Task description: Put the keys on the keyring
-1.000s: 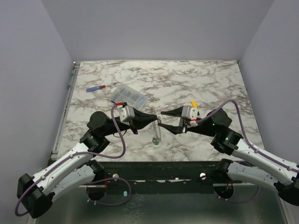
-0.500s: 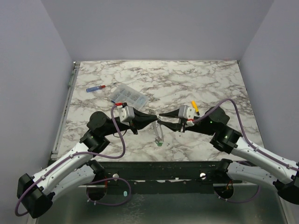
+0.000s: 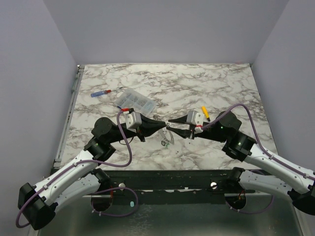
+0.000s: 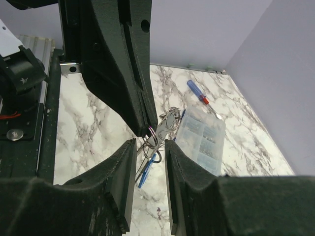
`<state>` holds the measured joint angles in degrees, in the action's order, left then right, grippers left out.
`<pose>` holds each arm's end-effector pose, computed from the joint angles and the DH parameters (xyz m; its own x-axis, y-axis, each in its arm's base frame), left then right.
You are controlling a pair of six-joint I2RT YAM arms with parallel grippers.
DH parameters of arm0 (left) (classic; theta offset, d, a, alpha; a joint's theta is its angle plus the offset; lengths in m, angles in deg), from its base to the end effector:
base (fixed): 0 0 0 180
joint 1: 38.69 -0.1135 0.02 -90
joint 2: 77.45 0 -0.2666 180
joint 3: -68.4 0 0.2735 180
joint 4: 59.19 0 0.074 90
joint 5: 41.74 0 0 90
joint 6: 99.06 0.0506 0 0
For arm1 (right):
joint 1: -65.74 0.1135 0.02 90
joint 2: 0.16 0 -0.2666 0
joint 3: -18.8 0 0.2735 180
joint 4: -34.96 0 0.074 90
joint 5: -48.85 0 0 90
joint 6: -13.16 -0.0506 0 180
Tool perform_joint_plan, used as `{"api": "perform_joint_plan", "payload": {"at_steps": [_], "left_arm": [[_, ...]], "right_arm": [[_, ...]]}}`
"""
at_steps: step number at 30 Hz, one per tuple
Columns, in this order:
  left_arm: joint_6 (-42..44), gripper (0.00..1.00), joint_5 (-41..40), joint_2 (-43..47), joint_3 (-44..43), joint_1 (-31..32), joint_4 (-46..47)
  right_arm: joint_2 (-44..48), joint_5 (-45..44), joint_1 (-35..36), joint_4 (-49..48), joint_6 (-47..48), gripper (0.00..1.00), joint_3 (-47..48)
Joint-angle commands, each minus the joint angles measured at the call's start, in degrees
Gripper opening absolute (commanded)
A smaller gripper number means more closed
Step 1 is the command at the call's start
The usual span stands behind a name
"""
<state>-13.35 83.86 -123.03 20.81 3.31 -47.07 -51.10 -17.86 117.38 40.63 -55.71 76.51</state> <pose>0.1426 -0.1680 0.3416 0.1088 -0.1798 -0.9777 0.9745 0.2137 0.0692 0.1358 0.2038 0.3551 0.3592 -0.0797 -0.9299 -0.8963 0.2480 -0.3675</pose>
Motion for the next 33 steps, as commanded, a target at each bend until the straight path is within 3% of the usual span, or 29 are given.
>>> {"api": "perform_joint_plan", "payload": {"at_steps": [1,8,22,33], "left_arm": [[-0.82,0.0,2.53,0.67,-1.07,-0.23,3.86],[-0.89,0.0,2.73,0.76,-1.03,-0.23,3.94],[-0.92,0.0,2.71,0.73,-1.02,-0.21,3.94],[-0.89,0.0,2.53,0.85,-1.03,-0.25,3.94]], "right_arm": [[-0.22,-1.78,-0.05,3.67,1.41,0.35,2.33],[1.65,-6.24,-0.05,3.66,1.59,0.35,2.83],[2.88,-6.67,-0.05,4.38,1.48,0.36,2.43],[0.94,2.67,-0.05,5.37,-1.5,0.36,2.47]]}}
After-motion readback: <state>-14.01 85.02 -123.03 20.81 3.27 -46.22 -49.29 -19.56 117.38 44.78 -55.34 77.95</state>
